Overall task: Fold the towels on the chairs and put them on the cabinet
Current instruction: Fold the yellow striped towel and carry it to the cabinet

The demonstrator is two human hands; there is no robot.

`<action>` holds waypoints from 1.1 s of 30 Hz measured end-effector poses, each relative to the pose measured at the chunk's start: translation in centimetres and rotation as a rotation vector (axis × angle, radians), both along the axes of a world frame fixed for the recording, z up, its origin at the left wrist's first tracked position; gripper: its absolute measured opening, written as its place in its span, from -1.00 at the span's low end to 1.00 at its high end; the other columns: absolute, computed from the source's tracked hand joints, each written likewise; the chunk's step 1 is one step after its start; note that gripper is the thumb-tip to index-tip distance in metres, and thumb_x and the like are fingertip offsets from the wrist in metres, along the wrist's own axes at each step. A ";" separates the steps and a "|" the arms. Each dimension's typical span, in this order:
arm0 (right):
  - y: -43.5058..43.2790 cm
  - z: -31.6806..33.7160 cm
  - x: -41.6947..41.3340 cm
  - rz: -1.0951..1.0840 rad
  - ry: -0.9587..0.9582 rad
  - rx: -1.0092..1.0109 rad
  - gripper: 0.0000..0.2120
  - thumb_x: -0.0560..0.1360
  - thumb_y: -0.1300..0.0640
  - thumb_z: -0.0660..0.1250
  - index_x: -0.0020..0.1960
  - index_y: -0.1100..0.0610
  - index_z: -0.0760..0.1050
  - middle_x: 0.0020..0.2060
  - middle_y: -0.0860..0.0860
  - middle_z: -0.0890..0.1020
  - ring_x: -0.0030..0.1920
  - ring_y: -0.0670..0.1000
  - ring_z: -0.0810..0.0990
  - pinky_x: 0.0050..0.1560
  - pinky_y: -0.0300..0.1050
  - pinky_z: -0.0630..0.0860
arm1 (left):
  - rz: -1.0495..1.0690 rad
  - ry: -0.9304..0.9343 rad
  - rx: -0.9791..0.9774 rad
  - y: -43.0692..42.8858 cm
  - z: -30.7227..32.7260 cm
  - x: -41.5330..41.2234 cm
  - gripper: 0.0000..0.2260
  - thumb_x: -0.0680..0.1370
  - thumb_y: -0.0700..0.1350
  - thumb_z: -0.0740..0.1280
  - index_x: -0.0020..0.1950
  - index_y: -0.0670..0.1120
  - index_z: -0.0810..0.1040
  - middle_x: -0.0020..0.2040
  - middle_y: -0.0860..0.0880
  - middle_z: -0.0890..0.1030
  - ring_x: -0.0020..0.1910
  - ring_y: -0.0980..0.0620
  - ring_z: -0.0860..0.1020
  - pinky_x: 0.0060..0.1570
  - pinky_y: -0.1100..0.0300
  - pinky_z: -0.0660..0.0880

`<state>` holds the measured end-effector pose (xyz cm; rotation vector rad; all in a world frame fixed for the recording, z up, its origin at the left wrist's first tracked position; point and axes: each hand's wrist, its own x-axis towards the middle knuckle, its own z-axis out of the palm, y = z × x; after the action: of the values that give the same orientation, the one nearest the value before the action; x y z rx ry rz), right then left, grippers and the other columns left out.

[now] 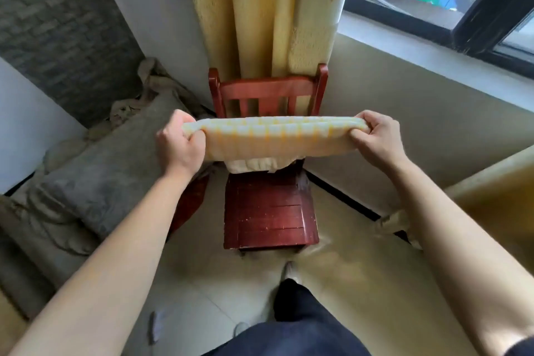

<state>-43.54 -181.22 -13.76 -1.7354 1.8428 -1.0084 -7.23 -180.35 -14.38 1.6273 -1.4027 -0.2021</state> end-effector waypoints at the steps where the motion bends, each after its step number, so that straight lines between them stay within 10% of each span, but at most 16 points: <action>1: 1.7 -2.2 -0.2 0.018 0.053 0.079 -0.89 0.29 0.08 0.30 -0.22 0.04 0.56 -0.37 -0.14 0.57 -0.27 -0.06 0.52 -0.24 -0.19 0.42 | -0.030 -0.075 0.062 2.0 -2.6 0.3 -0.90 0.31 -0.20 0.23 -0.20 -0.11 0.47 -0.32 -0.06 0.52 -0.31 -0.14 0.46 -0.35 0.11 0.38; 8: 13.7 -15.1 0.4 0.201 0.366 0.708 -0.85 0.37 0.13 0.39 -0.08 -0.02 0.59 -0.21 -0.06 0.60 -0.05 0.10 0.62 -0.10 -0.07 0.51 | -0.455 -0.410 1.060 15.6 -15.5 1.6 -0.88 0.39 -0.18 0.27 -0.17 0.03 0.39 -0.17 0.03 0.51 -0.10 -0.15 0.52 -0.21 0.12 0.41; 18: 22.3 -20.2 0.7 0.206 0.405 0.945 -0.85 0.36 0.13 0.29 -0.13 -0.10 0.52 -0.17 -0.08 0.62 -0.11 0.03 0.59 -0.13 -0.09 0.56 | -0.431 -0.318 1.251 22.2 -20.9 1.5 -0.83 0.40 -0.18 0.23 -0.10 0.09 0.43 -0.06 0.05 0.56 -0.06 -0.11 0.53 -0.10 0.08 0.48; 24: 20.4 -19.3 0.6 0.203 0.390 0.913 -0.86 0.34 0.11 0.29 -0.15 -0.10 0.51 -0.19 -0.08 0.61 -0.08 0.07 0.60 -0.07 -0.06 0.58 | -0.454 -0.409 1.188 20.5 -21.7 2.0 -0.73 0.39 -0.15 0.20 -0.01 0.05 0.61 0.01 -0.02 0.63 0.07 -0.16 0.58 -0.04 0.13 0.50; 33: 8.4 -6.3 3.3 -0.169 0.190 -0.049 -0.74 0.33 0.13 0.17 -0.08 0.23 0.53 -0.19 0.17 0.62 -0.16 0.21 0.55 -0.12 0.00 0.45 | 0.047 -0.074 0.282 7.3 -7.2 0.9 -0.76 0.36 -0.17 0.14 -0.16 -0.19 0.57 -0.17 -0.20 0.61 -0.19 -0.20 0.51 -0.25 0.11 0.32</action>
<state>-40.21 -172.87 -20.08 -1.7819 2.1305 -0.9882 -6.34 -173.09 -21.60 1.9134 -1.4394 -0.3266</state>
